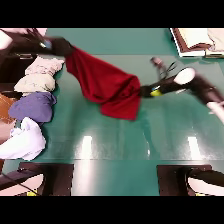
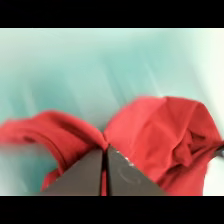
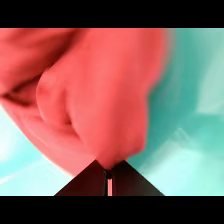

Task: Fold the shirts.

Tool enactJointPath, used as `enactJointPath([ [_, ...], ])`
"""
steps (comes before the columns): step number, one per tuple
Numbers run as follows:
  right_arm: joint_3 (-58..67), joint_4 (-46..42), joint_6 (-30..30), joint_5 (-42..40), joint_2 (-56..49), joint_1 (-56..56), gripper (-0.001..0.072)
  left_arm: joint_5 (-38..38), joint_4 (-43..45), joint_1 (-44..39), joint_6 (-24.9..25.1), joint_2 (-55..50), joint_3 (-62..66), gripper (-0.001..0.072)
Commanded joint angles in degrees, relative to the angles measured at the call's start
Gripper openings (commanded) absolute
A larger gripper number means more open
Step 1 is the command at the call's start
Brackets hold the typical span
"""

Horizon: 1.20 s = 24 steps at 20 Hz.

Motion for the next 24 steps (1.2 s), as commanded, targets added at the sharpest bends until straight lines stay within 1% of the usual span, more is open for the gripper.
enactJointPath([
  [1, 10.62, -13.42, 2.47, 11.82, 11.15, -7.85, 0.0016, -1.86, 1.77, 0.04, -0.02, 8.87, 8.31, 0.0022],
  [6, 24.02, -13.29, 2.36, 18.78, 24.00, -13.75, 0.0016, -5.20, 1.20, 0.04, -0.11, 19.80, 18.82, 0.0022],
  [8, 27.63, -13.33, 2.36, 20.70, 27.45, -14.27, 0.0016, -5.16, 1.22, 0.04, -1.31, 22.88, 20.90, 0.0022],
  [11, 31.06, -13.33, 2.38, 23.78, 30.97, -15.56, 0.0016, -6.62, 1.27, 0.04, -3.10, 23.85, 26.01, 0.0021],
  [14, 31.76, -13.18, 2.69, 27.12, 32.17, -17.84, 0.0016, -6.91, 1.68, 0.04, -3.32, 23.78, 26.40, 0.0022],
  [16, 29.94, -13.14, 3.87, 28.46, 31.91, -18.88, 0.0015, -7.08, 3.13, 0.04, -4.46, 23.02, 23.80, 0.0021],
  [18, 27.67, -12.41, 5.29, 30.34, 29.42, -18.99, 0.0016, -8.15, 7.65, 0.04, -5.07, 21.07, 20.02, 0.0021],
  [19, 26.01, -10.86, 5.46, 31.32, 27.34, -19.02, 0.0016, -9.29, 10.49, 0.04, -6.91, 19.32, 18.03, 0.0022],
  [21, 21.44, -6.54, 5.46, 31.45, 22.23, -19.02, 0.0016, -12.57, 15.28, 0.04, -9.29, 14.34, 13.29, 0.0022],
  [22, 18.95, -5.07, 5.46, 31.30, 19.34, -19.02, 0.0016, -13.55, 15.67, 0.04, -9.29, 11.13, 10.38, 0.0022],
  [24, 14.23, -5.81, 5.42, 29.62, 12.46, -17.66, 0.0016, -13.55, 15.61, 0.04, -9.27, 4.15, 4.44, 0.0023],
])
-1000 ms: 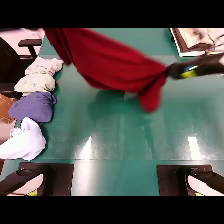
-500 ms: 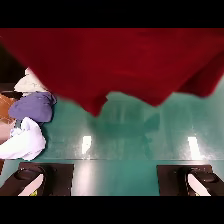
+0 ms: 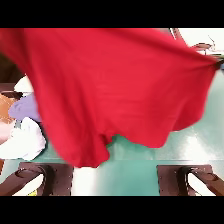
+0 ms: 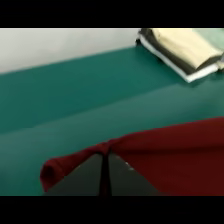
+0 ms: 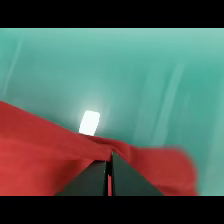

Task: Fold the shirts.

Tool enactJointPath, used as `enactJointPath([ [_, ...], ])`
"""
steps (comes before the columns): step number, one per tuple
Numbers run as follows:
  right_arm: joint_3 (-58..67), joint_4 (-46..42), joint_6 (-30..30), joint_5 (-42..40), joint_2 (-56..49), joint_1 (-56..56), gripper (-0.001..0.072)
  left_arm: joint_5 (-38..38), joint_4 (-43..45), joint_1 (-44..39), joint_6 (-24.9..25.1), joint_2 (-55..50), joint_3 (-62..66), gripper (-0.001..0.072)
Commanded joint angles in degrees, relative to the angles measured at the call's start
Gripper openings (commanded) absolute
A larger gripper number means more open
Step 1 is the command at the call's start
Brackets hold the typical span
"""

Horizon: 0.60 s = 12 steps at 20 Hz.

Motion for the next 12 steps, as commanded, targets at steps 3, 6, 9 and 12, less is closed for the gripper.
enactJointPath([
  [3, -10.45, 2.75, -1.49, -10.21, -17.49, 2.97, 0.0016, 1.51, 3.04, 0.04, -1.14, -19.47, -11.30, 0.0023],
  [6, -7.93, 3.08, -2.40, -15.30, -26.77, 4.79, 0.0016, 8.17, 2.36, 0.04, -1.20, -28.63, -11.28, 0.0023],
  [9, -1.40, 3.26, -2.40, -15.32, -33.16, 5.53, 0.0017, 12.17, 2.32, 0.04, -1.22, -31.36, -11.23, 0.0030],
  [12, 5.75, 3.26, -2.40, -13.42, -36.70, 5.73, 0.0392, 9.81, 2.38, 0.04, -1.20, -31.10, -9.62, 0.0577],
])
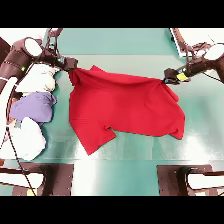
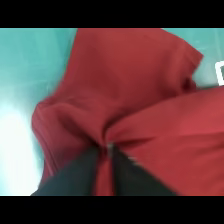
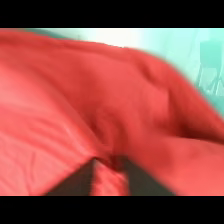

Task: Fold the shirts.

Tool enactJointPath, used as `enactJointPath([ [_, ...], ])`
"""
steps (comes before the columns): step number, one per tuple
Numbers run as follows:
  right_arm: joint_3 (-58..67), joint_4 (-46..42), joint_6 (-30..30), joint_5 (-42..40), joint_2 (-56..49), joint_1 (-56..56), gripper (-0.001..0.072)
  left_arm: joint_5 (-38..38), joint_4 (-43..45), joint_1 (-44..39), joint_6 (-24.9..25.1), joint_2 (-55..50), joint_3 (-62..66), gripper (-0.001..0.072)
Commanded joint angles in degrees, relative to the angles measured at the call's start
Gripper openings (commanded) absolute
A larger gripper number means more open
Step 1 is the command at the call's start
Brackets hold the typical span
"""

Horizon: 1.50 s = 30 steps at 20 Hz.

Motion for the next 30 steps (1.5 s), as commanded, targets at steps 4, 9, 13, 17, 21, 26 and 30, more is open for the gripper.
enactJointPath([
  [4, 8.72, 2.67, -4.31, 7.76, -2.21, -0.74, 0.0400, -13.97, -0.17, 3.06, -0.22, 0.76, 4.33, 0.0617],
  [9, -7.56, 11.37, -7.74, 9.01, 11.45, -5.40, 0.0376, -17.84, -0.04, 8.13, -0.15, 12.87, -15.45, 0.0618],
  [13, -19.87, 12.33, -7.91, 5.68, 21.38, -6.62, 0.0377, -10.21, -2.19, 8.46, -3.08, 23.15, -37.94, 0.0619],
  [17, -26.08, 14.93, -7.91, 3.43, 26.14, -6.62, 0.0378, -4.98, -9.31, 8.44, -2.56, 24.30, -49.51, 0.0618],
  [21, -27.10, 15.34, -7.91, 3.50, 26.62, -6.62, 0.0378, 0.90, -13.79, 6.19, -2.60, 24.30, -53.88, 0.0618],
  [26, -27.08, 15.08, -7.91, 4.00, 26.62, -6.64, 0.0378, 6.29, -15.43, 1.40, -3.26, 24.33, -54.84, 0.0367],
  [30, -30.71, 14.56, -8.07, 7.21, 28.17, -10.86, 0.0378, 2.73, -15.23, 1.62, -2.89, 24.39, -51.23, 0.0022],
])
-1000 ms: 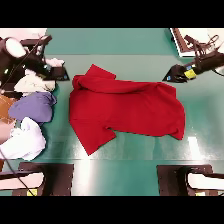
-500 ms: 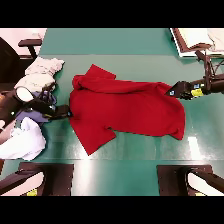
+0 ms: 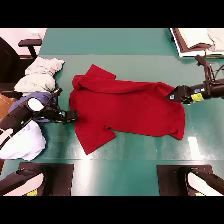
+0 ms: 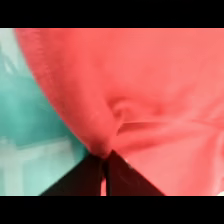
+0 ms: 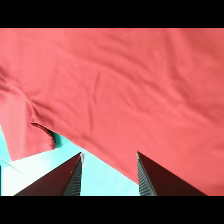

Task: Fold the shirts.

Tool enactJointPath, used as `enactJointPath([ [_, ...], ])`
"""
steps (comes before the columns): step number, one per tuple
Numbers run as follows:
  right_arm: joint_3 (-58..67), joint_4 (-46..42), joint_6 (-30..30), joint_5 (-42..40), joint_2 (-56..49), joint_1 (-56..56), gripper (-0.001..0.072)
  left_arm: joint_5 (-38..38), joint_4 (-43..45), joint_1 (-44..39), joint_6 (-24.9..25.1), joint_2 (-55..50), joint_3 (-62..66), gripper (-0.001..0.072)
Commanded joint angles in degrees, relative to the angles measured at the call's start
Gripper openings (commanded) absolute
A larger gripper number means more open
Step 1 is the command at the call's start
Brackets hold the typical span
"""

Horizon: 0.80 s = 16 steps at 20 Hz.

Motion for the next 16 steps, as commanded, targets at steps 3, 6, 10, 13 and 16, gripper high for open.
enactJointPath([
  [3, -13.75, -6.71, 0.00, 2.25, 7.13, -12.28, 0.0383, -3.69, -0.66, -0.44, 1.97, 1.09, 5.81, 0.0022],
  [6, -24.65, -15.72, 0.87, 2.58, 11.80, -24.06, 0.0617, -3.76, -0.94, -0.44, 1.97, 1.25, 7.65, 0.0022],
  [10, -34.42, -13.00, 0.85, -0.17, 12.44, -34.91, 0.0571, -3.30, -0.92, -0.44, 1.97, 1.22, 7.65, 0.0022],
  [13, -37.62, -13.05, 0.85, -3.15, 12.44, -33.66, 0.0552, -3.32, -0.92, -0.44, 1.99, 1.22, 7.65, 0.0023],
  [16, -37.92, -11.80, 1.66, -7.76, 12.44, -30.27, 0.0537, -3.34, -0.90, -0.44, 1.99, 1.22, 7.65, 0.0022],
])
